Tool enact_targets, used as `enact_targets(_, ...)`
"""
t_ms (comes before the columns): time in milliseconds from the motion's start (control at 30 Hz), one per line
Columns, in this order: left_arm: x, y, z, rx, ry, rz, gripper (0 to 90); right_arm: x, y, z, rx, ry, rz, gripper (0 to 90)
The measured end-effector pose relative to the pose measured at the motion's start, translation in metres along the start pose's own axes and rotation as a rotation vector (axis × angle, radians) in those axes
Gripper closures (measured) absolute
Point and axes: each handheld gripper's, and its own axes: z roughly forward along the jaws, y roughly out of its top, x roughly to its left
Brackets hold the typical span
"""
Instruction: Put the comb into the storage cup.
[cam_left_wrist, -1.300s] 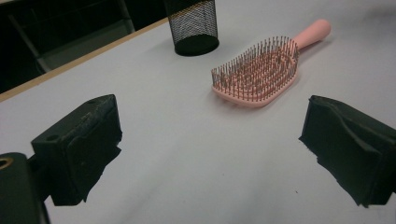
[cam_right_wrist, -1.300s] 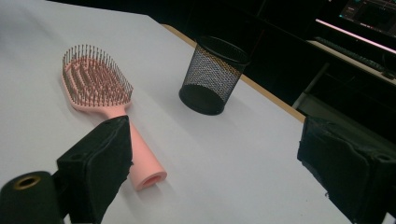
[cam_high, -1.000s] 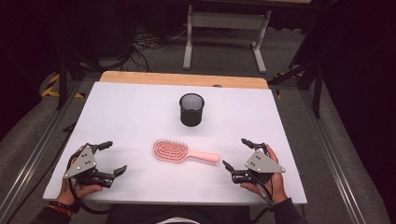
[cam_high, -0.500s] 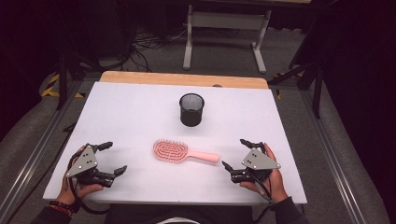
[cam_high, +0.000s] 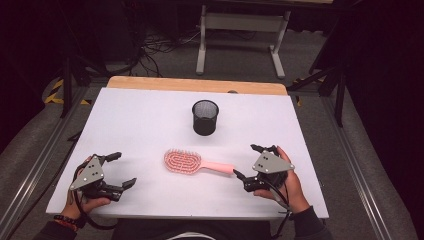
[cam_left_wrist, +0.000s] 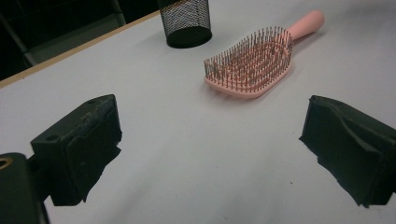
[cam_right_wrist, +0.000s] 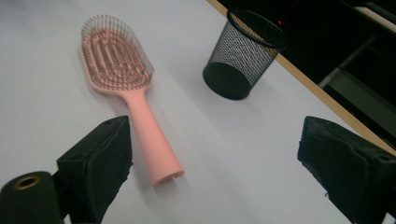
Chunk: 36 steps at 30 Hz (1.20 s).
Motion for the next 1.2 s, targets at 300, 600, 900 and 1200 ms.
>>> enact_targets(300, -0.001, 0.000, 0.001, 0.007, 0.002, 0.005, 5.6, -0.004, 0.016, 0.017, 0.081, 0.066, -0.017, 9.5)
enact_targets(600, -0.002, 0.000, 0.002, 0.015, 0.000, 0.003, 5.7, -0.004, 0.037, 0.038, 0.140, 0.125, -0.066, 8.5)
enact_targets(900, -0.002, -0.001, 0.002, 0.019, -0.006, 0.001, 5.9, 0.004, 0.051, 0.061, 0.205, 0.186, -0.111, 14.3)
enact_targets(1200, -0.001, -0.001, 0.003, 0.026, -0.010, 0.006, 5.8, 0.011, 0.057, 0.086, 0.256, 0.233, -0.118, 13.9)
